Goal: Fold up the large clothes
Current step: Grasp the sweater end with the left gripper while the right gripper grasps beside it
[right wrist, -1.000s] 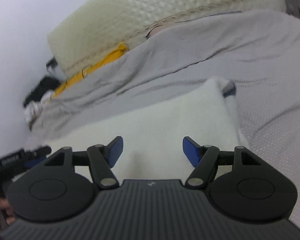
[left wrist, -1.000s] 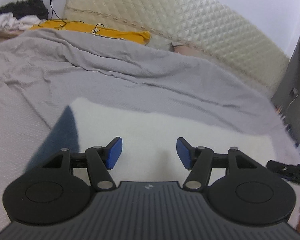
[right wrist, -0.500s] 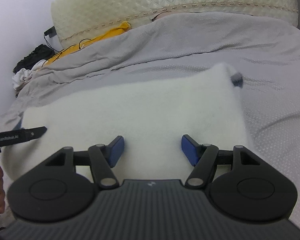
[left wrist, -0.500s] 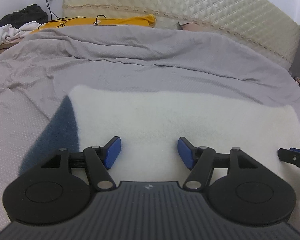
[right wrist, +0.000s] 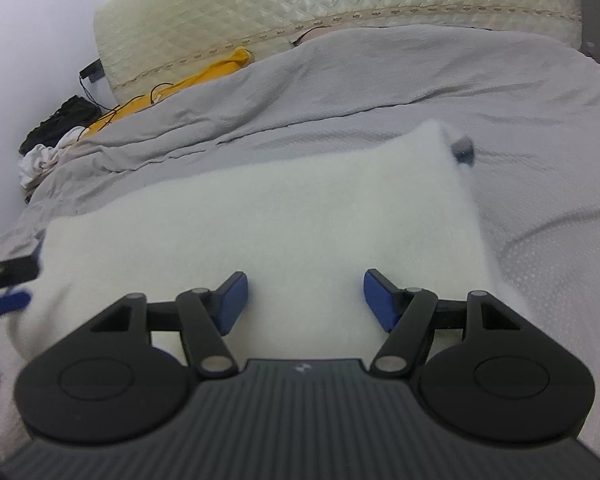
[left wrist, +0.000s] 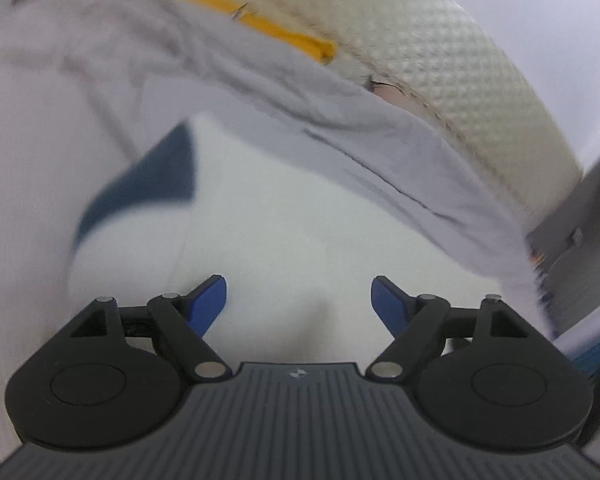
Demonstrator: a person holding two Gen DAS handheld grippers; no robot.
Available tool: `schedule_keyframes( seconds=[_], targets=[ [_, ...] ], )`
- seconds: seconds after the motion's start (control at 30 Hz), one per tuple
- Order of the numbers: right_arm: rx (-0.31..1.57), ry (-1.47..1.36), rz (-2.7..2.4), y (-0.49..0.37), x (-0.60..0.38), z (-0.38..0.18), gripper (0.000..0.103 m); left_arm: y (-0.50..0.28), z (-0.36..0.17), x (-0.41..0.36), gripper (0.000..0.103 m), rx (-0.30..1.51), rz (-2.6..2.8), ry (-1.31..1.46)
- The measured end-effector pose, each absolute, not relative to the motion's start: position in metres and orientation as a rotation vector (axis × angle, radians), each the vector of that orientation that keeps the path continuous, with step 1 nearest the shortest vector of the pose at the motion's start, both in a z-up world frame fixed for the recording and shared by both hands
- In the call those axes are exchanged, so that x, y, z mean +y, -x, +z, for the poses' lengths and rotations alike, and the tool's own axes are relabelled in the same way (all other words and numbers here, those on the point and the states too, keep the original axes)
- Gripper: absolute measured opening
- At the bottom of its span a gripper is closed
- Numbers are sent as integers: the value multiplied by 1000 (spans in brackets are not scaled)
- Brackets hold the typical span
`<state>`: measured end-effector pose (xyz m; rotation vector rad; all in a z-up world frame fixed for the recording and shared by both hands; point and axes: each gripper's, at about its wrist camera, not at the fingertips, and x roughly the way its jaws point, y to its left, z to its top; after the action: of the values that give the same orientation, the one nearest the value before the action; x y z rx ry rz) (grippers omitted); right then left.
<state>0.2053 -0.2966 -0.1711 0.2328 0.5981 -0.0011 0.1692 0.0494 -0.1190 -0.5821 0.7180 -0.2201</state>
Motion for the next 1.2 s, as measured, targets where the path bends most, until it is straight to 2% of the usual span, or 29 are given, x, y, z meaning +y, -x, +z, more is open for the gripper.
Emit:
schedule_keyframes(
  seconds=[0.2,0.43,0.73,0.77,0.83,0.93,1.03,1.2],
  targets=[
    [596,-247,-20,-191,-291,-169,67,-159,-146,76,85,824,-285,923],
    [598,-256,-42,-183,-291,-171,66,-186,-207,77,85,936,-263,1206],
    [598,-250,-55,-184,-288,-172,67,-199,-239,104,84,776,-170,1452],
    [597,-250,-55,-184,-287,-172,67,-202,-237,101,82,773,-166,1437],
    [588,-262,-50,-181,-286,-169,68,-207,-228,97,69,775,-148,1346],
    [564,-336,-7,-172,-287,-161,68,-209,-217,93,55,766,-135,1271],
    [549,-470,92,-160,-287,-153,68,-208,-203,93,47,747,-133,1197],
    [623,-716,274,-156,-278,-168,68,-216,-189,85,43,714,-159,1169]
  ],
)
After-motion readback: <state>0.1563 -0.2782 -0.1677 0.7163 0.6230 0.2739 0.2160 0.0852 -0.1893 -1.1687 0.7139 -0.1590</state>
